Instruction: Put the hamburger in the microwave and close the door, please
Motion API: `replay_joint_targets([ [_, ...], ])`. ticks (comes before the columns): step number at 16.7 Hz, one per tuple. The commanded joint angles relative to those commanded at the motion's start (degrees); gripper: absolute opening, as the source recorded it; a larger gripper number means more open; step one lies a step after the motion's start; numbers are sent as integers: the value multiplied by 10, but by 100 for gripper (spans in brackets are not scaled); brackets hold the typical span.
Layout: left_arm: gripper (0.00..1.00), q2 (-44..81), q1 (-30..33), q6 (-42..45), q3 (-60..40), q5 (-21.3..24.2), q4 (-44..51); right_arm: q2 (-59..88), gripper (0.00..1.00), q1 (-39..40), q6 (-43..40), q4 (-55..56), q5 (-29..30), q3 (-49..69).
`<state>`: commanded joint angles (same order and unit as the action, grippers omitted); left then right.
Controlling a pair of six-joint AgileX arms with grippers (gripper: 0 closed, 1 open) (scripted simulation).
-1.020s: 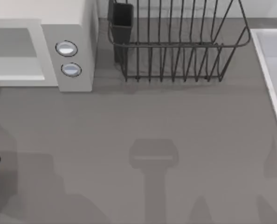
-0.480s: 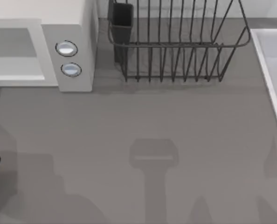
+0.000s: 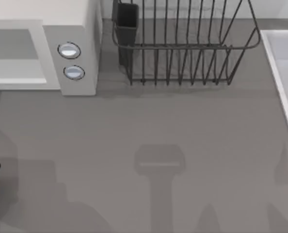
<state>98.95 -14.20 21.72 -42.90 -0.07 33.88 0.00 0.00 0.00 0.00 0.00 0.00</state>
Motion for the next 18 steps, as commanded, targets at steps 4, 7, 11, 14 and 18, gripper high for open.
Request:
replay_joint_targets([
  [4, 0, -40, -1, 1, -20, 9, 40, 0, 100, 0, 0, 0, 0, 0],
  [7, 0, -55, -1, 2, -51, 9, 81, 0, 100, 0, 0, 0, 0, 0],
  [11, 0, -95, 1, 1, -117, 9, 208, 0, 100, 0, 0, 0, 0, 0],
  [14, 0, -127, 1, -1, -160, 9, 274, 0, 100, 0, 0, 0, 0, 0],
  [18, 0, -137, 2, -2, -171, 9, 288, 0, 100, 0, 0, 0, 0, 0],
])
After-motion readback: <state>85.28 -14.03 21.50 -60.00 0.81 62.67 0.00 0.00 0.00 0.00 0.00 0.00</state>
